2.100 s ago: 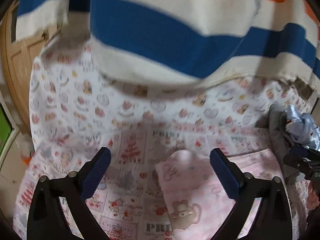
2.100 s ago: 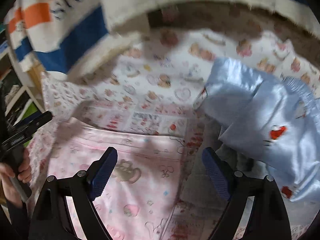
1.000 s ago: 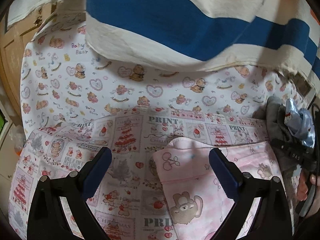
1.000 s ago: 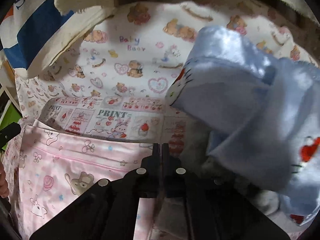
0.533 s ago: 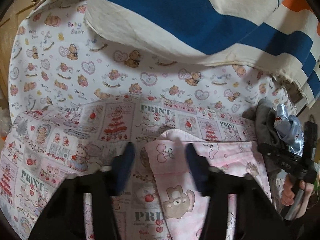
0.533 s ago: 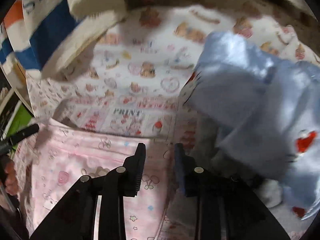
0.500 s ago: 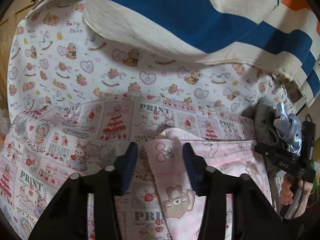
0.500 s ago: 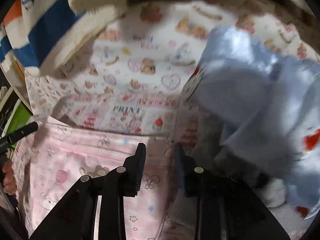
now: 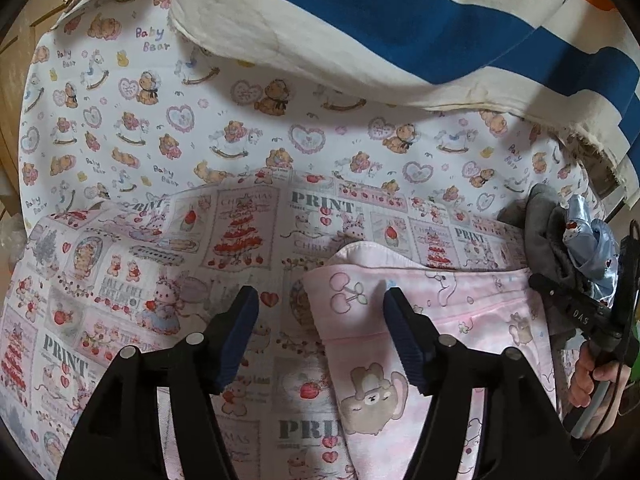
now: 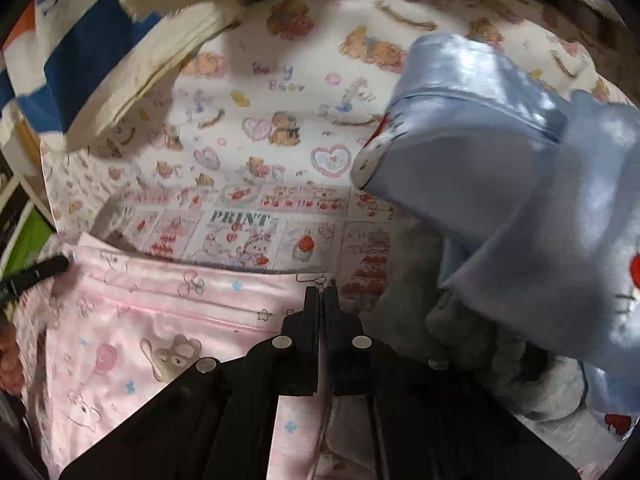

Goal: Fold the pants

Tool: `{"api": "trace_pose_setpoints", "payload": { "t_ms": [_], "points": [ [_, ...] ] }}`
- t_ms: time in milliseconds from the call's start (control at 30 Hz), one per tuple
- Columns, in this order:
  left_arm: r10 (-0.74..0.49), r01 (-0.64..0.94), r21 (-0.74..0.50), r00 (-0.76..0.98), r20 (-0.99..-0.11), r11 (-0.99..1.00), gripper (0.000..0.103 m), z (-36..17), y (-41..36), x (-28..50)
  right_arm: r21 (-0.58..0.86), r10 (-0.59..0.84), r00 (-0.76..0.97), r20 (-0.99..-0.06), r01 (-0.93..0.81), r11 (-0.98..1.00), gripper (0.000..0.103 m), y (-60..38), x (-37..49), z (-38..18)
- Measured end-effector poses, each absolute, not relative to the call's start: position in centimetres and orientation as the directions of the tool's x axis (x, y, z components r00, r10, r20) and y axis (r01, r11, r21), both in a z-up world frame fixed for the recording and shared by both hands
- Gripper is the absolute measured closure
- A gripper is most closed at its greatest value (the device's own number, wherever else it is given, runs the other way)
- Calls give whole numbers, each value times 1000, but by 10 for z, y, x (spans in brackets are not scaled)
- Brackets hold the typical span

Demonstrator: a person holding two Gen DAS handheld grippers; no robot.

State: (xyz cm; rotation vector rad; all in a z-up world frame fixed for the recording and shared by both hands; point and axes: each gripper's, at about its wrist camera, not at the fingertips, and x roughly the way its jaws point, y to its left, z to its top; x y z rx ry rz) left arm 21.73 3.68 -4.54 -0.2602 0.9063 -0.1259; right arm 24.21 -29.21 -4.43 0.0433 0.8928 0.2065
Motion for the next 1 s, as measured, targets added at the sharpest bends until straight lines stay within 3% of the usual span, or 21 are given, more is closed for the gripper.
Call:
{"api": "trace_pose_setpoints", "payload": {
  "t_ms": [267,333,467,500,700,933,967,1000],
  "points": [
    [-202,8,-257,643,-739,966,41,-42,32,213,60,117,679,-725,-108,992,102,-297,234,-27],
    [-217,24,-264,645,-733,964,46,-44,29,214,23,89,688,-720,-105,994,102,-294,234,-28],
    [-271,67,-296,626,-731,953,93,-48,24,215,26,92,657,-749,-109,994,102,-294,240,-38],
    [-276,73,-299,631,-725,951,100,-47,22,215,30,95,654,-750,-111,993,102,-295,241,-39],
    [-208,88,-208,708,-675,974,101,-37,14,210,63,136,669,-730,-133,989,102,-295,237,-34],
    [-200,68,-210,670,-715,975,97,-48,21,222,59,130,622,-772,-134,989,102,-293,243,-46],
    [-195,58,-211,668,-718,976,80,-48,22,221,59,124,626,-770,-125,990,102,-293,242,-44],
    [-191,49,-213,668,-720,976,52,-48,22,220,60,122,624,-772,-120,991,101,-293,241,-42]
  ]
}}
